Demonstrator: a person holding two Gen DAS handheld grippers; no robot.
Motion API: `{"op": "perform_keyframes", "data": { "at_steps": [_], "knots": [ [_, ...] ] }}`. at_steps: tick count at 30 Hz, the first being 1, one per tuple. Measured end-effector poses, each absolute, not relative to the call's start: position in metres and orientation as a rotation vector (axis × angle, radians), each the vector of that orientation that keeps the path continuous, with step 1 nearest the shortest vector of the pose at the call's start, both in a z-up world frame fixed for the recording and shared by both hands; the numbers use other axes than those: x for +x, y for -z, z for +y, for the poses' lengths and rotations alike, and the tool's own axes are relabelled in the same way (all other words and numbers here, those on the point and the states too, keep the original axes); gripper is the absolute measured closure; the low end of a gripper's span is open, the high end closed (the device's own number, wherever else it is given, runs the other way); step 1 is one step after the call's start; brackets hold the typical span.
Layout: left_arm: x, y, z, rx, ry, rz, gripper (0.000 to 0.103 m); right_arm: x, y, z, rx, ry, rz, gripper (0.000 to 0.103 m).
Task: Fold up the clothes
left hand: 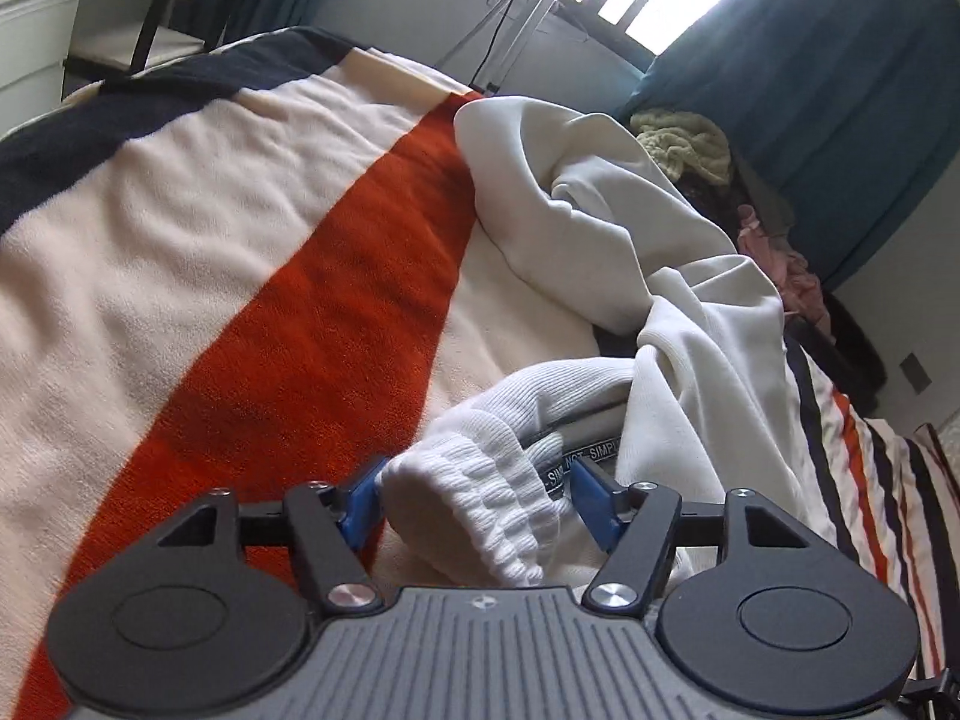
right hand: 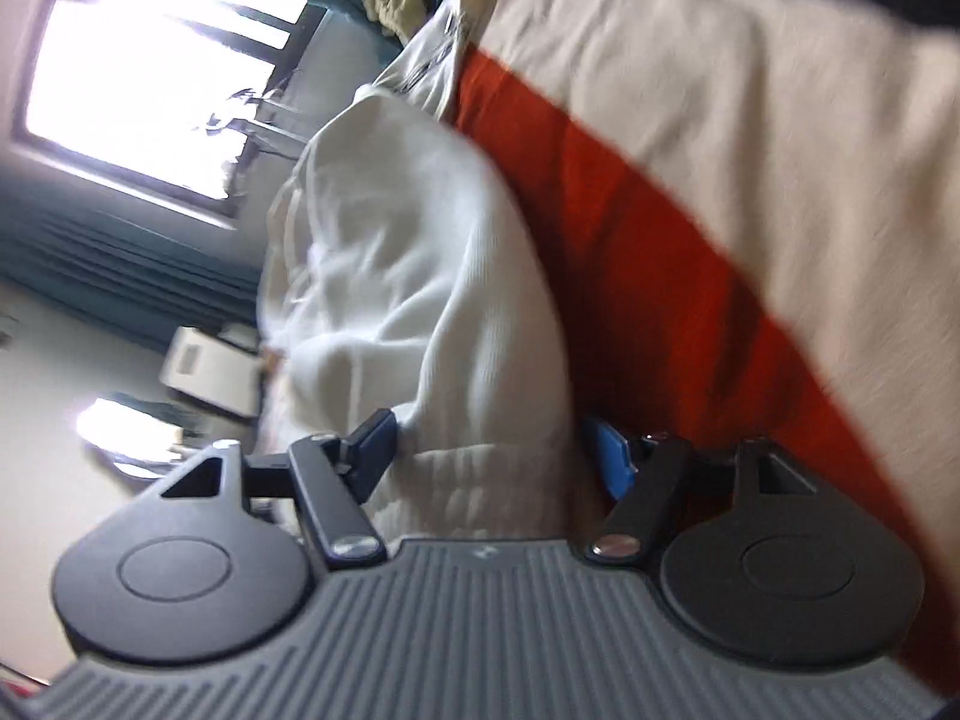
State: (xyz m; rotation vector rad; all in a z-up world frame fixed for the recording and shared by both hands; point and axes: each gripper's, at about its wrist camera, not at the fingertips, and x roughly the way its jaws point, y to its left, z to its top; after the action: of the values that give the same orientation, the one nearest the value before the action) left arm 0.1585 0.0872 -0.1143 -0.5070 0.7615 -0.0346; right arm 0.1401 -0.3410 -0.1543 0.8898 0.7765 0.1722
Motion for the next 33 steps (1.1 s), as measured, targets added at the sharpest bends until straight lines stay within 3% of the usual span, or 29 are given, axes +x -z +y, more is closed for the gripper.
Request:
{"op": "perform_keyframes", "data": {
  "at_steps": [5, 10, 12, 15, 23, 26, 29, 33],
  "knots": [
    [0.158, 0.112, 0.085, -0.470, 0.013, 0.746, 0.047, 0.143, 0.159, -0.338, 0.908, -0.206, 0.795, 0.032],
    [0.152, 0.107, 0.088, -0.520, 0.007, 0.679, 0.065, 0.142, 0.162, -0.337, 0.911, -0.222, 0.803, 0.065],
    [0.149, 0.105, 0.089, -0.540, 0.005, 0.652, 0.074, 0.135, 0.159, -0.343, 0.906, -0.210, 0.780, 0.071],
    [0.145, 0.104, 0.099, -0.641, 0.019, 0.647, 0.077, 0.130, 0.153, -0.344, 0.898, -0.206, 0.736, 0.075],
    [0.145, 0.112, 0.108, -0.722, 0.021, 0.688, 0.071, 0.133, 0.157, -0.341, 0.877, -0.187, 0.758, 0.075],
    [0.148, 0.117, 0.110, -0.741, 0.008, 0.710, 0.063, 0.133, 0.160, -0.342, 0.902, -0.187, 0.770, 0.071],
    [0.149, 0.123, 0.109, -0.755, -0.003, 0.726, 0.058, 0.133, 0.165, -0.345, 0.947, -0.188, 0.779, 0.064],
    [0.154, 0.126, 0.099, -0.704, 0.023, 0.738, 0.047, 0.136, 0.174, -0.346, 1.026, -0.223, 0.790, 0.037]
  ]
}}
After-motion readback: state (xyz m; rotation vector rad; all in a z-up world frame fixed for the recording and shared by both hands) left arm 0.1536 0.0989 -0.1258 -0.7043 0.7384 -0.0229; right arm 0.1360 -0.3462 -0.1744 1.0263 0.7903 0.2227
